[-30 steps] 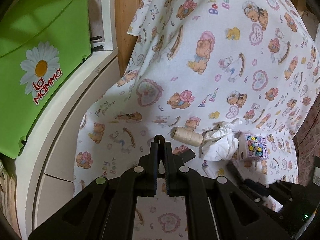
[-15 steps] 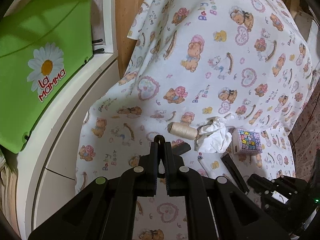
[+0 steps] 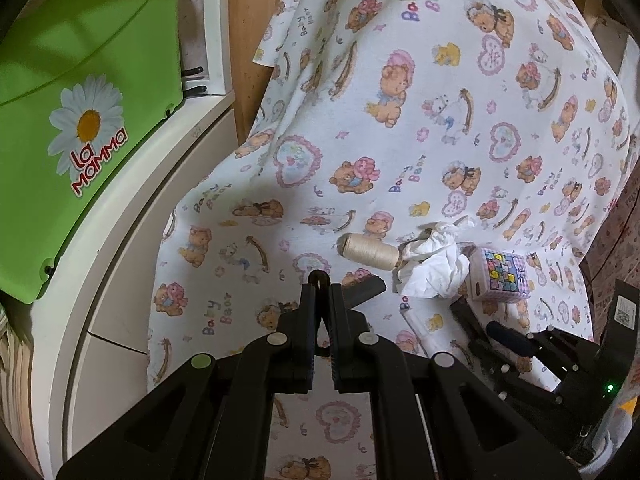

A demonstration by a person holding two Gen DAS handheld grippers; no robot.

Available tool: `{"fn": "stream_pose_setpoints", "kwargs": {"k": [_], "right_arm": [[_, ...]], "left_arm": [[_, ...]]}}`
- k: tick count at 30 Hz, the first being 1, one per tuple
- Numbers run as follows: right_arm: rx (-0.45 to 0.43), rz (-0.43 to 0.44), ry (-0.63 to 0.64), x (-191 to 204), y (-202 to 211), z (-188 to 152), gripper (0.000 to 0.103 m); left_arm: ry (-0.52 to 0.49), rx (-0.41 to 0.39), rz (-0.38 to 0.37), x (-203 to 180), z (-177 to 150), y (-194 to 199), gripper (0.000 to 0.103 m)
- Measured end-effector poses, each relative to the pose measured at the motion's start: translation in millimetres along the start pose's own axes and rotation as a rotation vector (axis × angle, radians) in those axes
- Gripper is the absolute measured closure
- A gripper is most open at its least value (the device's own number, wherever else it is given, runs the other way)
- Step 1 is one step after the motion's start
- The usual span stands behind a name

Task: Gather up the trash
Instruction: 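Carry the comb and hair tie in both tools down over the basket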

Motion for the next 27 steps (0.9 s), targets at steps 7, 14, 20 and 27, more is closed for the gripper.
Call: {"fn": "stream_pose_setpoints", "kwargs": {"k": [7, 14, 20, 27], "right_arm": [[-0.028, 0.043, -0.081, -10, 11, -2, 0.089], [-0.077, 0.047, -0.070, -9, 46, -6, 0.089], [-0.150, 0.066, -0.069, 9, 95, -7, 0.089], [-0.251, 0.124, -0.079, 42, 148, -20, 0.089]], "left_arm": [[-0.001, -0.003, -0.001, 0, -2, 3, 0.097], [0.004, -0.020, -0.050, -7, -12, 26, 0.097], [-0.022, -0.003, -0.106, -24, -31, 56, 0.097], [-0.072, 0.056, -0.131, -38, -71, 89, 0.097]]}}
Point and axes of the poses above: each gripper's, at about its wrist camera, not at the fingertips, and y roughly against the way its jaws point, x to its left, z to its top, the point moved 7 cm from there along -y, roughly the way its jaws point, and after that the axes turned 13 degrees about z, right-handed, at the moved point
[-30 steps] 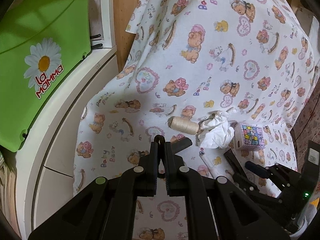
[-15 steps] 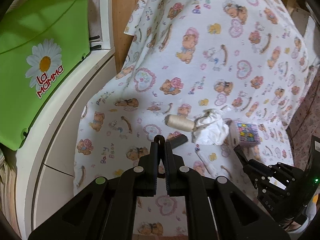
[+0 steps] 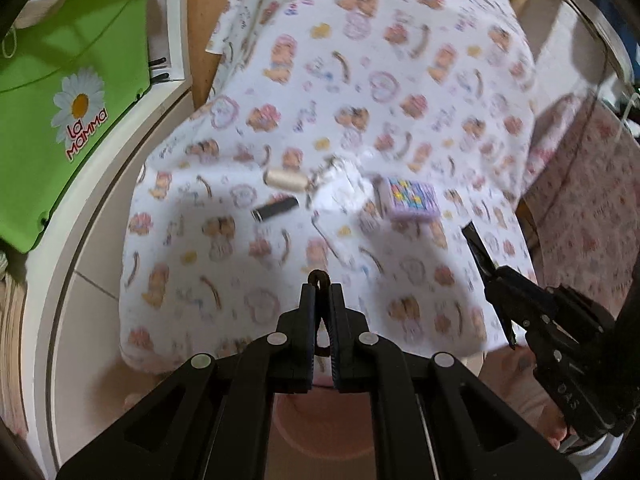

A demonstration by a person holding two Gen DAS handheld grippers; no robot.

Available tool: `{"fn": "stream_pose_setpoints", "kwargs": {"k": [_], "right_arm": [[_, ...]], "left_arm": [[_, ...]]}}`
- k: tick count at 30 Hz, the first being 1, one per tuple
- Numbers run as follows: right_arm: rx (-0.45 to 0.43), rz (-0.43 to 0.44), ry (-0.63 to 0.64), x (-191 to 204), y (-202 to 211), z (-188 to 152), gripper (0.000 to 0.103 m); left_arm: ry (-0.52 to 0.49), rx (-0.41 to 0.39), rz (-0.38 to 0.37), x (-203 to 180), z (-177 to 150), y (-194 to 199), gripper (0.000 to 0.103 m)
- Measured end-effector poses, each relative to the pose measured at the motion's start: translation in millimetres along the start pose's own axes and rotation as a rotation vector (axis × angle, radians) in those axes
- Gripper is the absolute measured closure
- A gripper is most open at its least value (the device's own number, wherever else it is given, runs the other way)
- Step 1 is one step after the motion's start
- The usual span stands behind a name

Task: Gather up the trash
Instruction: 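Carry the comb and hair tie in both tools down over the basket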

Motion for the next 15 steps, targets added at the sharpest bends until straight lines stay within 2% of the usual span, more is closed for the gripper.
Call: {"fn": "stream_pose_setpoints", "kwargs": {"k": [4, 7, 9, 11, 15], "right_arm": [[0.014, 0.026, -0.004, 22, 12, -19, 0.089], [0.039, 0.016, 0.018, 30, 10, -35, 0.089], [0.072, 0.026, 0.031, 34, 3, -48, 0.089], [0.104, 0.031, 0.024, 32, -6, -60, 0.089], [0.157, 0.080, -0.015, 30, -20, -78, 0.089]], "left_arm": [[0.025, 0.031, -0.040, -7, -25, 3, 0.097], [0.052, 0.058, -0.072, -9, -44, -9, 0.097], [0.056, 0.079, -0.089, -11, -54, -24, 0.097], [0.064, 0.137, -0.069, -8, -65, -42, 0.097], [0.088, 0.191, -0.128, -8, -77, -49, 0.097]]}}
Point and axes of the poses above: each gripper's, at about its wrist camera, not at the fingertips, and y roughly against the way its jaws point, x to its left, z to its top, the point moved 7 cm from there along -y, roughly the way its jaws point, and after that the axes turned 13 degrees about z, right-handed, at the moved point
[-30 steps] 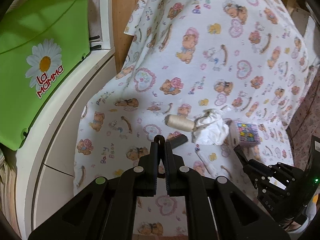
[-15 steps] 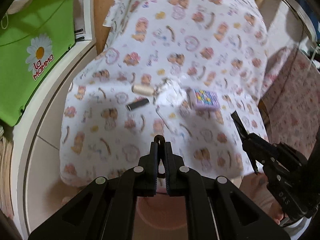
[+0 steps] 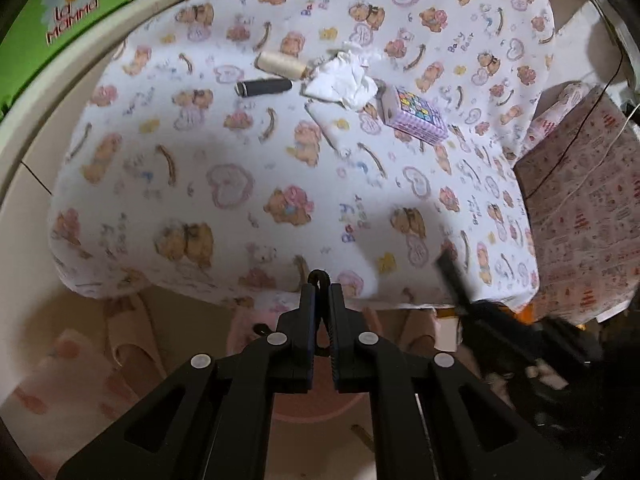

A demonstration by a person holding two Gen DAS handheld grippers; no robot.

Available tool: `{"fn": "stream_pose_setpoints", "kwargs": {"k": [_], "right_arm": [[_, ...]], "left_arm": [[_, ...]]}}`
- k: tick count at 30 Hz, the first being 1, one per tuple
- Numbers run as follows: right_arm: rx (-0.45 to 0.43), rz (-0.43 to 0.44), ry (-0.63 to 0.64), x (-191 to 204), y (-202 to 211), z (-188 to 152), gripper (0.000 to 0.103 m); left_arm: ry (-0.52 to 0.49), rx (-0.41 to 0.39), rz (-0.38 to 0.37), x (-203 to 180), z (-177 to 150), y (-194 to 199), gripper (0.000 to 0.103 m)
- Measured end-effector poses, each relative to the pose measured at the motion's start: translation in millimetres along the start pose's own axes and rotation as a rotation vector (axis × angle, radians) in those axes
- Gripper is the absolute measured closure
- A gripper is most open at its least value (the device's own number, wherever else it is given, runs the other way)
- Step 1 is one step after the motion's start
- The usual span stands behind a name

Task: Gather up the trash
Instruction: 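Carry the comb and hair tie in both tools down over the basket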

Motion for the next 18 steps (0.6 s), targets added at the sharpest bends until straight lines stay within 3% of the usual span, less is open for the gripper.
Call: {"fn": "stream_pose_setpoints", "kwargs": {"k": [8, 18], "right_arm": [[0.110, 0.051, -0.071, -10, -31, -27, 0.089], [0.244, 0.011, -0.083, -16, -65, -61, 0.089]], "left_arm": [[-0.038, 0.072, 0.050, -3, -20, -22, 0.097], [-0.054, 0.141, 0.093, 3, -40, -47, 0.097]]}}
Point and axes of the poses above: each gripper's, at about its wrist camera, not at the fingertips, and y roughly against the way its jaws point, x to its left, z to its top, the point moved 7 cm from there along -y, roughly the way its jaws point, and after that the axes turned 13 degrees about z, right-handed, at the moved point
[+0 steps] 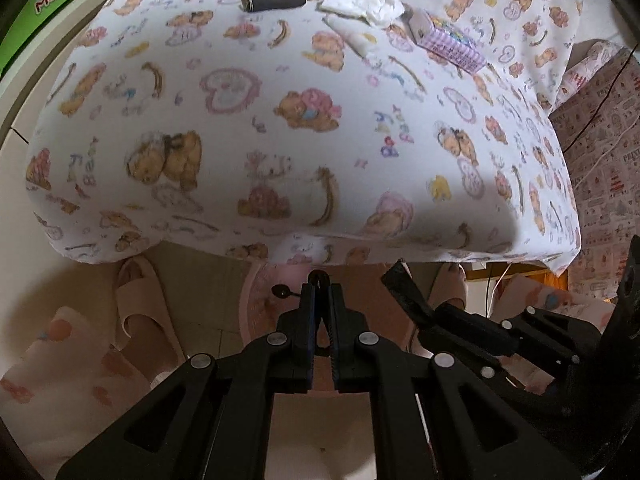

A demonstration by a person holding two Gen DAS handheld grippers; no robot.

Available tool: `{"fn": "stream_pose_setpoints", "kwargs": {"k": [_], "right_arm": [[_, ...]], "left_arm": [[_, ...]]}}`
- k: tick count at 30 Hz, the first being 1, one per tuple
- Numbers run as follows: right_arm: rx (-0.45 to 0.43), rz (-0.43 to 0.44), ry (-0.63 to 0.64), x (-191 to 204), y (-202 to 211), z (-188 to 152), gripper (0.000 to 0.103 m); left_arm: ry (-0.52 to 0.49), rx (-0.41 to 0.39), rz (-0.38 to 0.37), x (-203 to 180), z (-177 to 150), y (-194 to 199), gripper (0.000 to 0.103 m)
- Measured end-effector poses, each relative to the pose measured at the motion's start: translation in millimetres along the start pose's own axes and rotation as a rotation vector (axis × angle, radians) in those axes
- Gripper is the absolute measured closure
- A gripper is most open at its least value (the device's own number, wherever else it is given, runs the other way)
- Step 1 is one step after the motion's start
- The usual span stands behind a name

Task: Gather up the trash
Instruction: 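Carry the comb and hair tie in both tools down over the basket, then open both tools to drop the comb and hair tie into the basket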

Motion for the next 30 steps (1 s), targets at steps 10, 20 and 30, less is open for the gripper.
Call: {"fn": "stream_pose_setpoints", "kwargs": {"k": [10, 20, 30], "right_arm": [[0.134, -0.037, -0.095, -28, -59, -23, 0.088], [0.146, -0.160, -0.134, -58, -92, -46, 0.087], [0.194, -0.123, -0.290, -90, -102, -63, 0.081]], "left_arm": [[-0.019, 0.086, 0.080, 0, -19, -51, 0.097], [-0.055, 0.102, 0.180, -1, -28, -94, 0.096], [-0.036, 0.205, 0.154, 0, -45, -117, 0.087]]}}
Point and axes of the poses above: each gripper's, at about its wrist camera, not at the fingertips, and y roughly against the way its jaws point, x to its left, z to its top, the point moved 7 cm from there along -y, roughly the way its jaws point, and after that the axes turned 13 degrees about z, right-handed, at the moved point
